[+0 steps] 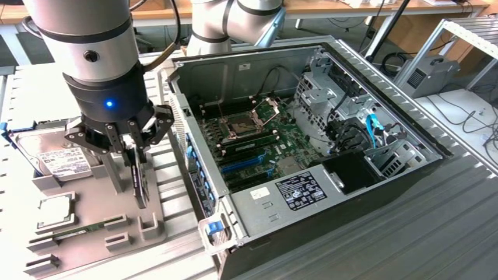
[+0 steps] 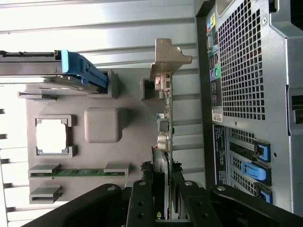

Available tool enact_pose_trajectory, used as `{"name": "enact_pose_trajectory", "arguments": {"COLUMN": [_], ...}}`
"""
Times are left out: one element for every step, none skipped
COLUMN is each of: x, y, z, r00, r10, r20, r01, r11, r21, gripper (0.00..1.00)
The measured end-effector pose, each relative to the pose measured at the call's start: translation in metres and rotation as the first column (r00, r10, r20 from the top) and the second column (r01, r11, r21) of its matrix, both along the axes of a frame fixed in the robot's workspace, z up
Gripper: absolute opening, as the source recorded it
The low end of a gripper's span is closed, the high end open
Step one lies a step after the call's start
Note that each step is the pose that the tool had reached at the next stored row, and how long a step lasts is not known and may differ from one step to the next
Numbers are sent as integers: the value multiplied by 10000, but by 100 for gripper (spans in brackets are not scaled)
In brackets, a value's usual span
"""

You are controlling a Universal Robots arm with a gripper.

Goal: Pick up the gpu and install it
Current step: 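Pick up the gpu and move the gpu toward the slot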

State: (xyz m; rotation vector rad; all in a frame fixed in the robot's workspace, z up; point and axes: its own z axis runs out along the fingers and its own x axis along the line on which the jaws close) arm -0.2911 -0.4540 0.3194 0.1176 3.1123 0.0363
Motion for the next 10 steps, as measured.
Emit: {"name": "enact_pose_trajectory", "arguments": {"x": [0, 0, 0, 0, 0, 0, 0, 0, 0, 0], "y": [0, 0, 0, 0, 0, 0, 0, 0, 0, 0], "z": [8, 13, 19, 27, 31, 37, 41, 52, 60, 65], "r00": [10000, 10000, 10000, 10000, 10000, 10000, 10000, 10000, 10000, 10000], "r10": [0, 0, 0, 0, 0, 0, 0, 0, 0, 0], "r20": [0, -1, 0, 1, 0, 0, 0, 0, 0, 0], "r01": [0, 0, 0, 0, 0, 0, 0, 0, 0, 0], "r11": [10000, 10000, 10000, 10000, 10000, 10000, 10000, 10000, 10000, 10000], "r21": [-1, -1, 0, 0, 0, -1, 0, 0, -1, 0], "gripper": [26, 26, 26, 26, 26, 26, 26, 26, 26, 26]}}
